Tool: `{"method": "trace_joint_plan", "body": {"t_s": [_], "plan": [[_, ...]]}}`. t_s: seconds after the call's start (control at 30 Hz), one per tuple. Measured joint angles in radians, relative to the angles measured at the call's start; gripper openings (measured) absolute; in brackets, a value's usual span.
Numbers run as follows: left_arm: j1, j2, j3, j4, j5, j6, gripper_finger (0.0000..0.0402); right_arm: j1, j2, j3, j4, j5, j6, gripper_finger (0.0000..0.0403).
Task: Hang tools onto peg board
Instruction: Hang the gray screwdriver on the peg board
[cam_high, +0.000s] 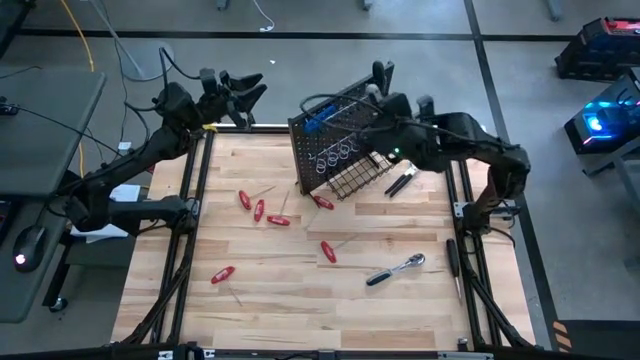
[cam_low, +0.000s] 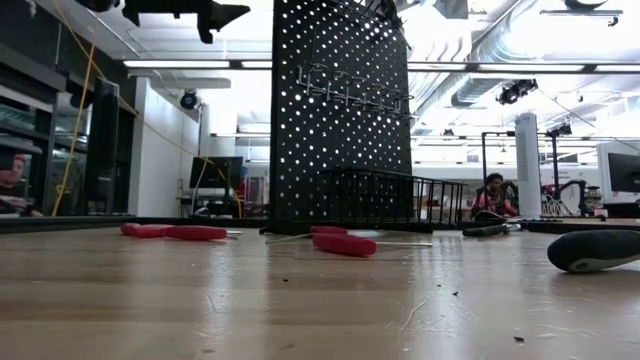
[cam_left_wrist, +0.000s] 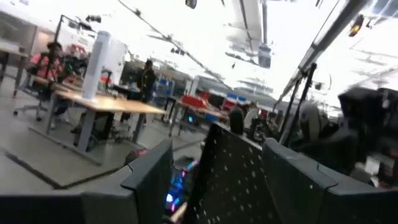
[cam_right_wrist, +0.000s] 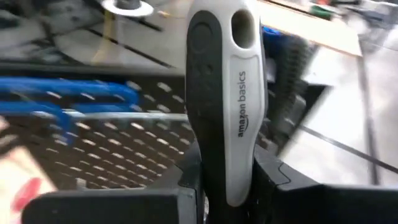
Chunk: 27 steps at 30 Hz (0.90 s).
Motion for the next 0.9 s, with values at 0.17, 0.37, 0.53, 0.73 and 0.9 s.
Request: {"method": "trace_joint_plan", "body": {"t_s": [0.17,0.37,0.53,0.73,0.9], "plan": [[0.018,0.049,0.000,0.048,0.002,-0.054,0.0225,-0.027,-0.067,-0.115,0.043,0.048,0.020,0.0059],[0.018,0.122,0.000,0.090,0.030,-0.113,0.0225,-0.233,-0.309,-0.482,0.725,-0.437,-0.431,0.0059],[0.018,0.134,0.000,0.101,0.029,-0.138,0.0225,-0.429,-0.520,-0.746,0.972,-0.690,-0.410,0.0059],[0.018,0.133,0.000,0.048,-0.041,-0.131,0.0225,-0.492,-0.543,-0.936,1.275,-0.923,-0.338,0.0059],[0.017,0.134,0.000,-0.109,-0.146,-0.058,0.0225,-0.517,-0.521,-0.923,1.287,-0.898,-0.404,0.0059]]}}
